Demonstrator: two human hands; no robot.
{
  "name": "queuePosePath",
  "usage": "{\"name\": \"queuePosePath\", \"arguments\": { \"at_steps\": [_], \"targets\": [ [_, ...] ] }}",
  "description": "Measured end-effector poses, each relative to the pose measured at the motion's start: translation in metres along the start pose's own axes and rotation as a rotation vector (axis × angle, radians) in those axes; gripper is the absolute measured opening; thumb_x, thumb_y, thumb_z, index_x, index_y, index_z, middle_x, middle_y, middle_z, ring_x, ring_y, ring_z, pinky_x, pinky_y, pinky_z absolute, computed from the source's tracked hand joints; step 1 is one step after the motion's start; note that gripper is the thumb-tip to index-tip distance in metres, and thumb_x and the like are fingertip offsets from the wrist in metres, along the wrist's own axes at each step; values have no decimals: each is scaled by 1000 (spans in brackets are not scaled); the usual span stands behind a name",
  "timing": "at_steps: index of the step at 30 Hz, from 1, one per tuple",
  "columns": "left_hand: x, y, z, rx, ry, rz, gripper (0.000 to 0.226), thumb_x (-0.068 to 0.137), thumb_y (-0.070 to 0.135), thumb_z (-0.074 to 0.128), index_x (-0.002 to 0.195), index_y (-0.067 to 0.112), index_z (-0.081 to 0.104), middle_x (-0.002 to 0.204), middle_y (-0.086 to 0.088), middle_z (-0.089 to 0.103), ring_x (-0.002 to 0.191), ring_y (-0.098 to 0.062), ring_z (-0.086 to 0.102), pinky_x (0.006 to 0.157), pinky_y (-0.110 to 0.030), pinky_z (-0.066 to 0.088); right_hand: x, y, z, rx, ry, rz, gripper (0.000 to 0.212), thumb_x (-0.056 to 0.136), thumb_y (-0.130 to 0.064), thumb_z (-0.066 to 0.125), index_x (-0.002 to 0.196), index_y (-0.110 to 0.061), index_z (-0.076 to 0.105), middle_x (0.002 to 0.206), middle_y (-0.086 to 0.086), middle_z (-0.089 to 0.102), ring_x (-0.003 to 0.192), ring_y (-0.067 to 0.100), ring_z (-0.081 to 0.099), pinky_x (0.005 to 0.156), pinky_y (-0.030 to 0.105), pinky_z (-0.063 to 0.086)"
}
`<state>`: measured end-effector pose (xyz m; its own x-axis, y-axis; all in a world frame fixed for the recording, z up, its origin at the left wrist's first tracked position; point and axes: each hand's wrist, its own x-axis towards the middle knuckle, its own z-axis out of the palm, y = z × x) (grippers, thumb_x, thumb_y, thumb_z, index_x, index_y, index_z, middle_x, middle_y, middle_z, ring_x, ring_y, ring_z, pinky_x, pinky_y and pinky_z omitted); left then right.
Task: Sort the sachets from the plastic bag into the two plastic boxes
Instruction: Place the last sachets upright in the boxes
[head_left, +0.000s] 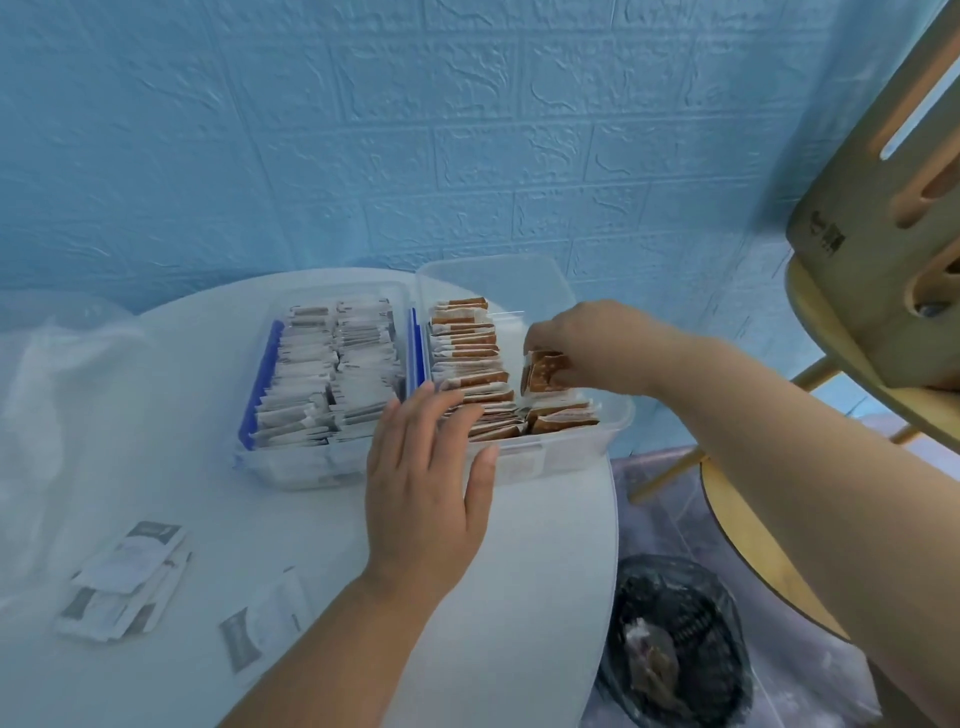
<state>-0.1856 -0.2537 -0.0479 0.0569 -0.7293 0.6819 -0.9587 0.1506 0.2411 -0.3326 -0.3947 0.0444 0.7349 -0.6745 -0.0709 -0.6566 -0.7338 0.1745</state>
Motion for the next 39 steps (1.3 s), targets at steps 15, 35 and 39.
{"name": "queuePosePath", "arguments": {
  "at_steps": [15,35,39],
  "targets": [
    [-3,-2,0,11,-12,1,36,94,33,36,113,10,57,118,-11,59,121,-25,44,105,-38,30,0,3,-2,297,-84,-41,27,87,-38,59,108,-21,64,102,-2,66,93,16,57,81,31,44],
    [-8,-14,-53,-192,-72,-87,37,91,31,39,116,11,57,122,-5,56,117,-13,45,99,-15,31,-22,-33,-15,259,-25,42,35,94,-44,42,124,-30,54,125,-1,58,113,19,51,94,30,40],
    [-44,-55,-91,-126,-18,-204,38,87,29,41,111,8,61,114,-8,59,109,-19,49,98,-22,32,-31,-81,-23,471,377,-180,27,92,-31,48,106,-18,67,105,0,68,96,21,61,80,27,43]
  ]
}}
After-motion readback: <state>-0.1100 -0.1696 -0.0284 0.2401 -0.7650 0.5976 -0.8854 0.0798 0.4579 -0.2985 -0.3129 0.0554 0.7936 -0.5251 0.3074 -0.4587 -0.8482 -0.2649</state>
